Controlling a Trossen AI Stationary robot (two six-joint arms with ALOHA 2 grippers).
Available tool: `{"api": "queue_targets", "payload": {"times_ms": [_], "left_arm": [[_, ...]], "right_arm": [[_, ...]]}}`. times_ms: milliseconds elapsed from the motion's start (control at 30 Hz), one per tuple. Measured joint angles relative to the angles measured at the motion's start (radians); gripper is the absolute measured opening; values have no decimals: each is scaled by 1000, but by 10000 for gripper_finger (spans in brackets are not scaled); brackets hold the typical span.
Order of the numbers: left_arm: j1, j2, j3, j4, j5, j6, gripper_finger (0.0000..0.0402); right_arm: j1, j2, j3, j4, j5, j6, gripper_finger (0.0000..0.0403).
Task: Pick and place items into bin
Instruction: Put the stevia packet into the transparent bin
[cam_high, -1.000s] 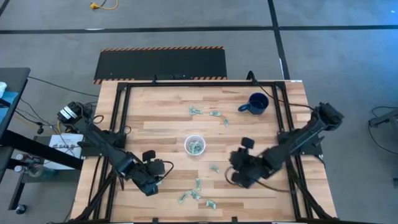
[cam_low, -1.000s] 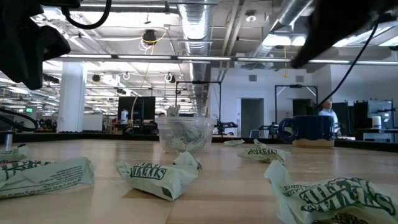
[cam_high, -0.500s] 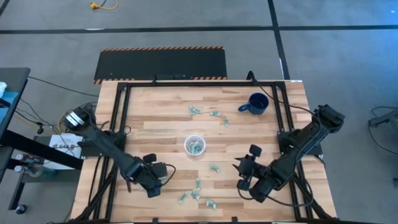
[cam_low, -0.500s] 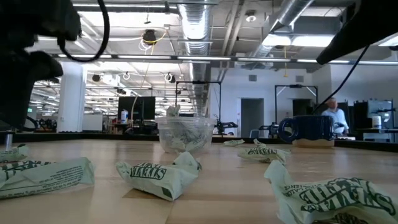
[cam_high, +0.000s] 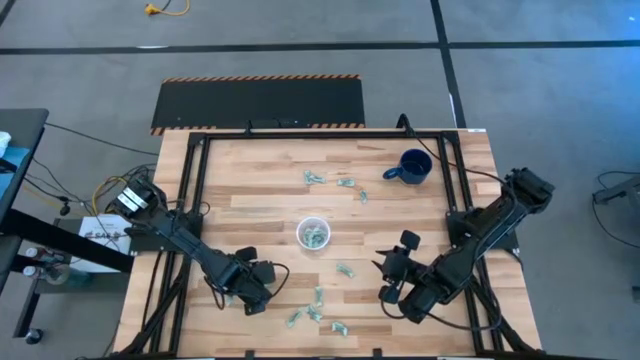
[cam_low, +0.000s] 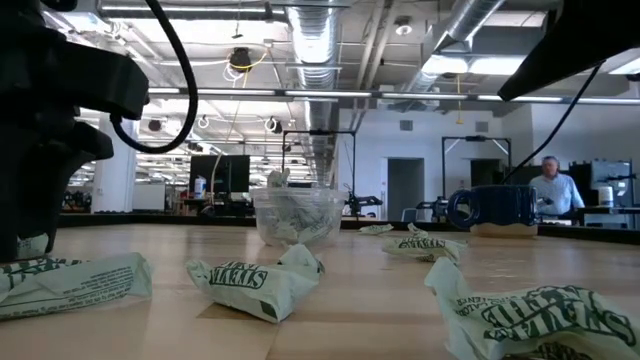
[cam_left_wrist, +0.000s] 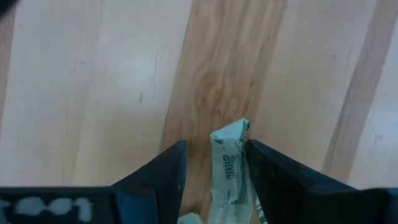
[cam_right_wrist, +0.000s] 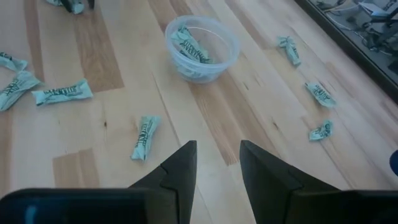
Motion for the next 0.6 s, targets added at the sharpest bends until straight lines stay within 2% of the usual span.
{"api": "queue_targets", "payload": {"times_ms": [333,600], "left_arm": [[9,-2,-1,-2,-21,35,151],[11,-1,-2,0,-47,59,58]], "right_arm": [[0,0,1,1,23,0,118],[0,0,1,3,26,0,118]]}}
